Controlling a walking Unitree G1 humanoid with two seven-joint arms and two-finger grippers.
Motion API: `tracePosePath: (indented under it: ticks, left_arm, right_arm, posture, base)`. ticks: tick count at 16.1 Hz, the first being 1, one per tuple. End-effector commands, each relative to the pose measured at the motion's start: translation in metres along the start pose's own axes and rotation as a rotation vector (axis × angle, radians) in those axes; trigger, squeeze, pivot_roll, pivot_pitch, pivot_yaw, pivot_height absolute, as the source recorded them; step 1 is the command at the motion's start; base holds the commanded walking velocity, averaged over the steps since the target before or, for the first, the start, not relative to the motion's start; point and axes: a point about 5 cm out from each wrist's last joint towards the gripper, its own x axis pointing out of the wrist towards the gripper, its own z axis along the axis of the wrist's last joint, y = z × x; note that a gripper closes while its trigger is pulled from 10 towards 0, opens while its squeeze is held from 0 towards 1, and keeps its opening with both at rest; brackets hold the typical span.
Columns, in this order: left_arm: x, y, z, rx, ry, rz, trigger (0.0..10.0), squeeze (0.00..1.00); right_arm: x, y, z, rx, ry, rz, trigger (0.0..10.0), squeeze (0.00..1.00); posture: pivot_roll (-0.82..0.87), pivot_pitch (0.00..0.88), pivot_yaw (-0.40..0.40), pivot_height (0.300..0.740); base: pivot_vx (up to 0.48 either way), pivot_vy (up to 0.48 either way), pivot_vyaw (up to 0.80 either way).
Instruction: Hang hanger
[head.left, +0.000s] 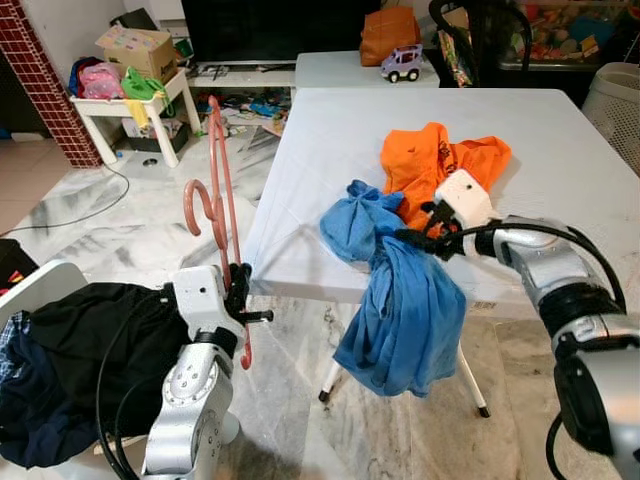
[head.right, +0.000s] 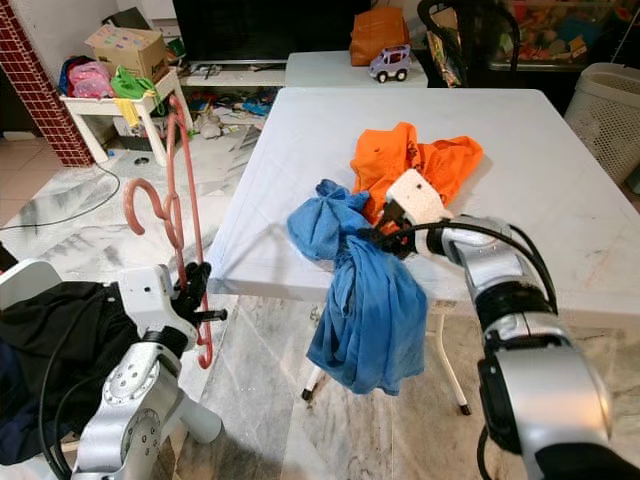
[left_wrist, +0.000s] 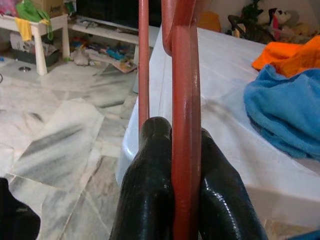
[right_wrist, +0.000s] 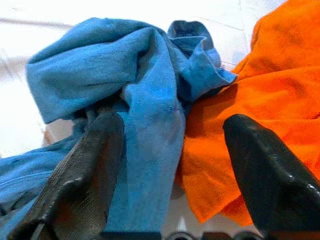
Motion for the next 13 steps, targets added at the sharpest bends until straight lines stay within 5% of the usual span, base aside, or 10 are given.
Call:
tracePosePath:
  ticks: [1, 9, 10, 11, 13]
  left_arm:
    - [0.003, -0.001, 0.004, 0.002, -0.015, -0.011, 10.0, 0.00]
    - [0.001, 0.004, 0.002, 0.001, -0.006, -0.002, 10.0, 0.00]
    - [0.002, 0.004, 0.002, 0.002, -0.003, -0.003, 10.0, 0.00]
    - [0.002, 0.005, 0.002, 0.003, -0.001, -0.004, 10.0, 0.00]
    - [0.002, 0.003, 0.002, 0.005, 0.003, -0.010, 10.0, 0.00]
  right_arm:
    - [-0.006, -0.006, 0.007, 0.002, -0.022, -0.012, 10.0, 1.00]
    - [-0.032, 0.006, -0.025, 0.185, 0.020, 0.082, 10.0, 1.00]
    - [-0.037, 0.011, -0.033, 0.187, 0.039, 0.079, 10.0, 0.31]
    - [-0.039, 0.014, -0.038, 0.202, 0.047, 0.079, 10.0, 0.00]
    - [-0.042, 0.023, -0.045, 0.228, 0.057, 0.081, 10.0, 0.00]
  posture:
    - [-0.05, 0.000, 0.054, 0.740]
    - [-0.05, 0.000, 0.052, 0.740]
    - [-0.06, 0.000, 0.057, 0.740]
    - [-0.06, 0.000, 0.060, 0.740]
    - [-0.06, 0.000, 0.064, 0.740]
  base:
    - [0.000, 0.000, 0.00]
    - [0.000, 0.000, 0.00]
    - [0.000, 0.000, 0.00]
    - [0.000, 0.000, 0.00]
    - [0.000, 0.000, 0.00]
